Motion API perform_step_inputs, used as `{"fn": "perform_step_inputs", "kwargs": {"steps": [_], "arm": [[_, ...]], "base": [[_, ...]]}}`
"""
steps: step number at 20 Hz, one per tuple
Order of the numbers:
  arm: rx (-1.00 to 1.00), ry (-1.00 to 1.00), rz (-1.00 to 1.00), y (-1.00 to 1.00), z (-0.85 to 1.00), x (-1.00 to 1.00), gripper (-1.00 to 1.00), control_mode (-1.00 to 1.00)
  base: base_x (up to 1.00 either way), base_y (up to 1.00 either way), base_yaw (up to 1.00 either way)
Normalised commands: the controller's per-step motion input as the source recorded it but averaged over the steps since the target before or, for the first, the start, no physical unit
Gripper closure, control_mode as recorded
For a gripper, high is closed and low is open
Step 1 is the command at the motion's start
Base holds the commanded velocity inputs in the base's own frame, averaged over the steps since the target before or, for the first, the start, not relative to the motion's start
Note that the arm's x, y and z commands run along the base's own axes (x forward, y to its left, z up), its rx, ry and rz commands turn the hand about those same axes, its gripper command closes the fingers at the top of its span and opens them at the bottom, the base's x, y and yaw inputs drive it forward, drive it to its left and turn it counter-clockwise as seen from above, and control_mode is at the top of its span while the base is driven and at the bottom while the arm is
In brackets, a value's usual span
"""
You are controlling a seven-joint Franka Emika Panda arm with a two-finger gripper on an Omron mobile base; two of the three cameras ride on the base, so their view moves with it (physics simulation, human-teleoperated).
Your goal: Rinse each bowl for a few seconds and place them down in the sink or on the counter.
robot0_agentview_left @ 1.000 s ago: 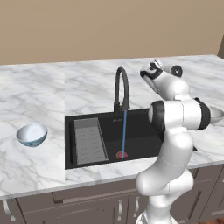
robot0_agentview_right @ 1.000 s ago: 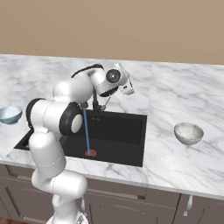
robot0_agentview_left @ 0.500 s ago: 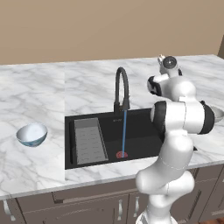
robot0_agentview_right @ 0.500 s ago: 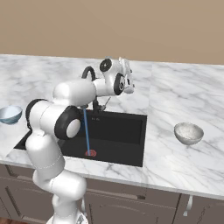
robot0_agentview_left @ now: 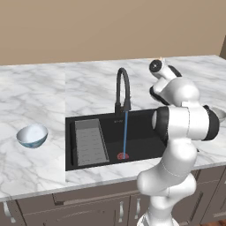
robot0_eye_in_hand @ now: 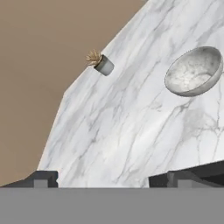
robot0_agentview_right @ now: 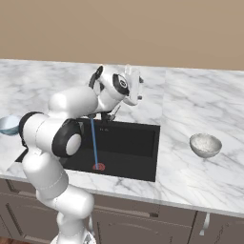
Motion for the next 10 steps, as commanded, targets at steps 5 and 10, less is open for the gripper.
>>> {"fn": "perform_step_inputs", "kwargs": {"steps": [5, 10], "arm": [[0.19, 0.00, -0.26, -0.26, 0.28, -0.19, -1.00, -1.00], [0.26, -0.06, -0.29, -0.04, 0.27, -0.24, -1.00, -1.00]], "base": [[0.00, 0.00, 0.00], [0.00, 0.00, 0.00]]}}
